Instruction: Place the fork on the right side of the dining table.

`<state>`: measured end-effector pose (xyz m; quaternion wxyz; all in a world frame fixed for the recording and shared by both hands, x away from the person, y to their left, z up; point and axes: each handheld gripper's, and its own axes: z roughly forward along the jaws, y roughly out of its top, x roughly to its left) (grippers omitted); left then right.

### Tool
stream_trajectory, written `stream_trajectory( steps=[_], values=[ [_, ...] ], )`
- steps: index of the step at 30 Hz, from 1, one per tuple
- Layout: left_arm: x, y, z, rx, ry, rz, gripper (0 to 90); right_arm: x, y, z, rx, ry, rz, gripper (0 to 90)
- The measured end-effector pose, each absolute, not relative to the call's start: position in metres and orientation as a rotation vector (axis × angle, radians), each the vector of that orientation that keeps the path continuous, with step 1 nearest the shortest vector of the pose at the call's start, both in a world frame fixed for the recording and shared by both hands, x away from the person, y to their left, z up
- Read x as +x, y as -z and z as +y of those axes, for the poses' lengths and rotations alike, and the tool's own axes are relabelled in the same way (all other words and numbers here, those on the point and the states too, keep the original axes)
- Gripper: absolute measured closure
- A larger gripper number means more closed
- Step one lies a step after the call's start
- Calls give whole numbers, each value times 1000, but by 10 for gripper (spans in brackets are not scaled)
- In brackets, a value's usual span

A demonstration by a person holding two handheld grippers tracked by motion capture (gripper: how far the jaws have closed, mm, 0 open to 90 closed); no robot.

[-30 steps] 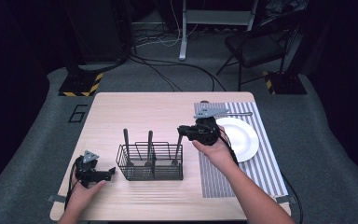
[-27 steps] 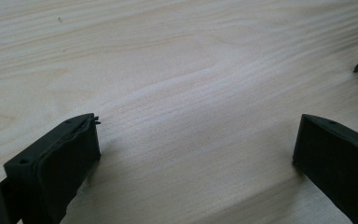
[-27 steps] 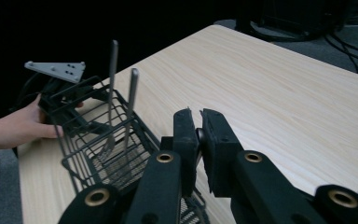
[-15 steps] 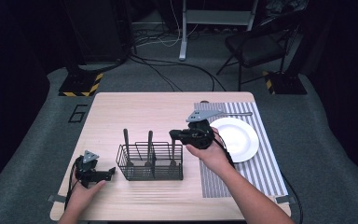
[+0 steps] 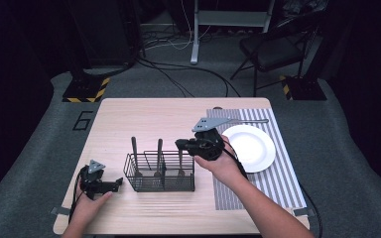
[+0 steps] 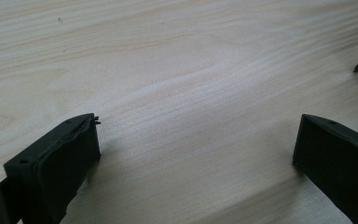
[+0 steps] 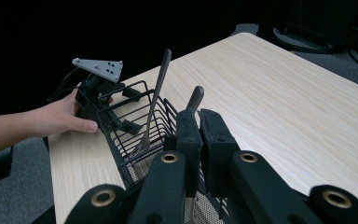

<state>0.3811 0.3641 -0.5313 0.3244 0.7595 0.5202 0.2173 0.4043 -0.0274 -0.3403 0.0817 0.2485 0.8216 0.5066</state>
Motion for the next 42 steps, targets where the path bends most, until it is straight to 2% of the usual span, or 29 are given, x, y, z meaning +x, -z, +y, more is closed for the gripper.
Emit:
stream_trajectory(
  steps=[23, 42],
  values=[
    [381, 531, 364, 1992, -567, 1364, 1, 398, 290, -28, 722, -1506, 2425, 868],
    [381, 531, 364, 1992, -568, 1364, 1, 400, 245, -49, 747, -1512, 2344, 867]
  ],
)
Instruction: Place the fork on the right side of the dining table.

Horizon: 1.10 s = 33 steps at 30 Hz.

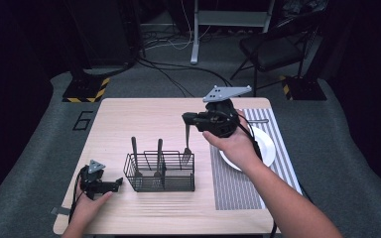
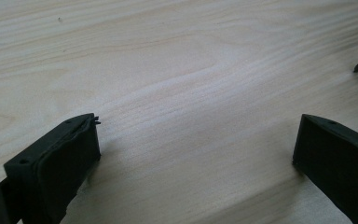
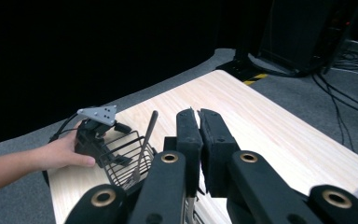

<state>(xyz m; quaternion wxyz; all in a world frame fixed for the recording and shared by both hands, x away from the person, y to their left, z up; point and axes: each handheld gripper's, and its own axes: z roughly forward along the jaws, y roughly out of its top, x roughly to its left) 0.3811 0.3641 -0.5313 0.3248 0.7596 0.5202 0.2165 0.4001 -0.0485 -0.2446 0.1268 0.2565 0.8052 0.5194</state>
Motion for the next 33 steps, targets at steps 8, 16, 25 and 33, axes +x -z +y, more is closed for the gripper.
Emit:
stream_trajectory(
  steps=[8, 16, 25, 33],
  values=[
    [381, 531, 364, 1992, -568, 1364, 1, 401, 234, -65, 785, -1511, 2292, 868],
    [381, 531, 364, 1992, -570, 1364, 1, 402, 234, -86, 832, -1493, 2252, 867],
    [381, 531, 364, 1991, -568, 1364, 1, 401, 253, -103, 869, -1456, 2232, 868],
    [381, 531, 364, 1992, -570, 1364, 1, 399, 277, -113, 906, -1425, 2212, 868]
  ],
)
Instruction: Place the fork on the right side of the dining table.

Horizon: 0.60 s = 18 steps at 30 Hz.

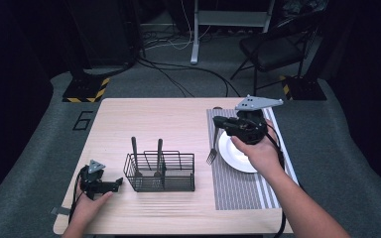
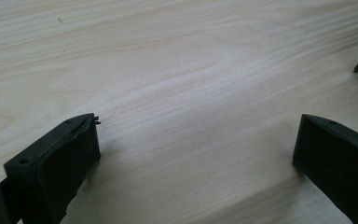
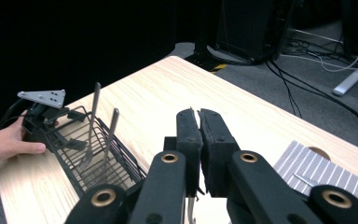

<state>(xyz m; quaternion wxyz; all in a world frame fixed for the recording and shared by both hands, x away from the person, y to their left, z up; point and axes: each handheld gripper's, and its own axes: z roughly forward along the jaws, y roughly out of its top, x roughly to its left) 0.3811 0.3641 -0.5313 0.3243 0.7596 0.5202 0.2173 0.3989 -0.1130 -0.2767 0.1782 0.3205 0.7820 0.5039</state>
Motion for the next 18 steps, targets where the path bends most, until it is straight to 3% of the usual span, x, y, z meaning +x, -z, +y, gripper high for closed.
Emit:
stream_trajectory(
  steps=[18],
  values=[
    [381, 531, 364, 1992, -570, 1364, 1, 395, 323, -133, 995, -1370, 2164, 868]
  ],
)
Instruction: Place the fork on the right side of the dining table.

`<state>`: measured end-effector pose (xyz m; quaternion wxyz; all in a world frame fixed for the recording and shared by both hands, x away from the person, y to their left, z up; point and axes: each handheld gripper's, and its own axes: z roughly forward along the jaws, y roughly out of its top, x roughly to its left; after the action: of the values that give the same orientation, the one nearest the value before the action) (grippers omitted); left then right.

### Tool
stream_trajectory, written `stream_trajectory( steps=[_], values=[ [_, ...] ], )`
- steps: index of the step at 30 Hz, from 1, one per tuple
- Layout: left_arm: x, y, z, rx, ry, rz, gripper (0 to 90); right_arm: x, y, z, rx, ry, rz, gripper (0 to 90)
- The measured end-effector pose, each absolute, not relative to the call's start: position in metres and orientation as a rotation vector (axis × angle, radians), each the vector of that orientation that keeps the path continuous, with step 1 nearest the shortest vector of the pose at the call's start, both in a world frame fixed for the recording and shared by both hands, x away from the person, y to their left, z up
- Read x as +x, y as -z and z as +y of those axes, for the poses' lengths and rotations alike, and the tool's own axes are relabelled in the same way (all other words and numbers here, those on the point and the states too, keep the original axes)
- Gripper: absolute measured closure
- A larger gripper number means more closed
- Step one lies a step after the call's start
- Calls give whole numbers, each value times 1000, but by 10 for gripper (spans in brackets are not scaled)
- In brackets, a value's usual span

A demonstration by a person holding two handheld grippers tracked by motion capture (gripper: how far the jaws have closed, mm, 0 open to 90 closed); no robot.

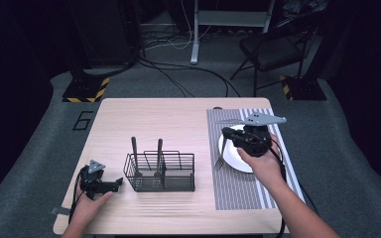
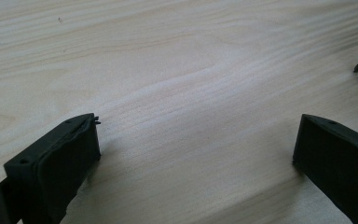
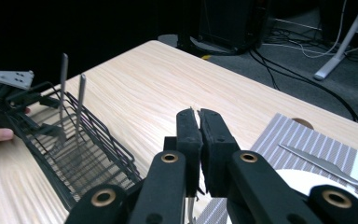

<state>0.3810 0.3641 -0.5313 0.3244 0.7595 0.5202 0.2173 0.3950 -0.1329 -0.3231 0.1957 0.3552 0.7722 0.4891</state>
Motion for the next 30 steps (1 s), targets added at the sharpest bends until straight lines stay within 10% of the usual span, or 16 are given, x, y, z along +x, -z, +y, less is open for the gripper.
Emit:
stream_trajectory(
  steps=[30],
  values=[
    [381, 531, 364, 1992, -570, 1364, 1, 383, 370, -143, 1079, -1306, 2123, 868]
  ],
)
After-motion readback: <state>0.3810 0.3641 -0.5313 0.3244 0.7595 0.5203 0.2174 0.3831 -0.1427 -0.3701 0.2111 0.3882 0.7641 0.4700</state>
